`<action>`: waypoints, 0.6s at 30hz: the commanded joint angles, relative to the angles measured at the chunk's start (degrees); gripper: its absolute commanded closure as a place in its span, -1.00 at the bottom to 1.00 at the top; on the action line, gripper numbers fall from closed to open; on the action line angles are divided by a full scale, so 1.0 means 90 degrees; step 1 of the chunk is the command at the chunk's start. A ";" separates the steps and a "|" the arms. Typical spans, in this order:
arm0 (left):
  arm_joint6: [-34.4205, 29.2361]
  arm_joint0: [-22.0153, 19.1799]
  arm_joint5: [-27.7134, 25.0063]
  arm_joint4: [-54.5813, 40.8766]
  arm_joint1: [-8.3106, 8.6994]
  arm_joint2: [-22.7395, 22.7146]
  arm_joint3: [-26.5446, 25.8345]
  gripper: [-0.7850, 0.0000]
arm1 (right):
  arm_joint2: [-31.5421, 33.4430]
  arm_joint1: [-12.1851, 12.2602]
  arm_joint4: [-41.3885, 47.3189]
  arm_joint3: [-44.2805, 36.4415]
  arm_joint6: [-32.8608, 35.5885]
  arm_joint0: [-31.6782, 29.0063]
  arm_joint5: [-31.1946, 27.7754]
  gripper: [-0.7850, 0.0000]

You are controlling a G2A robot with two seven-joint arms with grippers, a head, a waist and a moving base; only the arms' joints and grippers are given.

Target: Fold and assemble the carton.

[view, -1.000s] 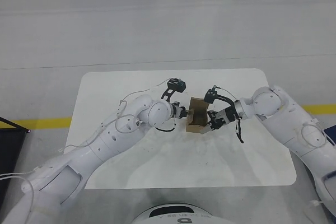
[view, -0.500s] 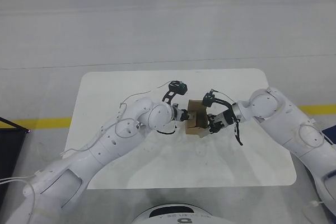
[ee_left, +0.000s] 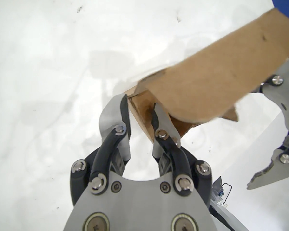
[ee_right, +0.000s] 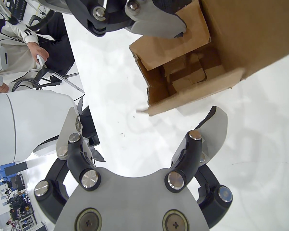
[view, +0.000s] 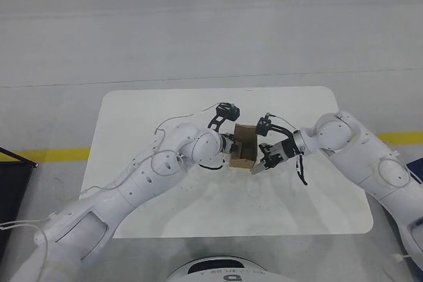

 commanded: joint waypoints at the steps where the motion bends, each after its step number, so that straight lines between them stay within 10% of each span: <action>1: -0.0081 0.0007 0.0049 0.0078 -0.0002 -0.0042 -0.0087 1.00 | 0.0054 0.0051 -0.0047 -0.0084 -0.0159 -0.0059 -0.0159 -1.00; 11: -0.0367 0.0177 0.0201 0.0371 0.0008 -0.0205 -0.0457 1.00 | 0.0601 0.0374 -0.0017 -0.0291 -0.0850 -0.0385 -0.0849 -1.00; 13: -0.0383 0.0236 0.0289 0.0374 0.0010 -0.0268 -0.0555 -1.00 | 0.0747 0.0423 0.0028 -0.0260 -0.0996 -0.0461 -0.0993 -1.00; 18: -0.0525 0.0565 0.0211 0.0209 0.0127 -0.0664 -0.0954 -1.00 | 0.0747 0.0423 0.0028 -0.0260 -0.0996 -0.0461 -0.0993 -1.00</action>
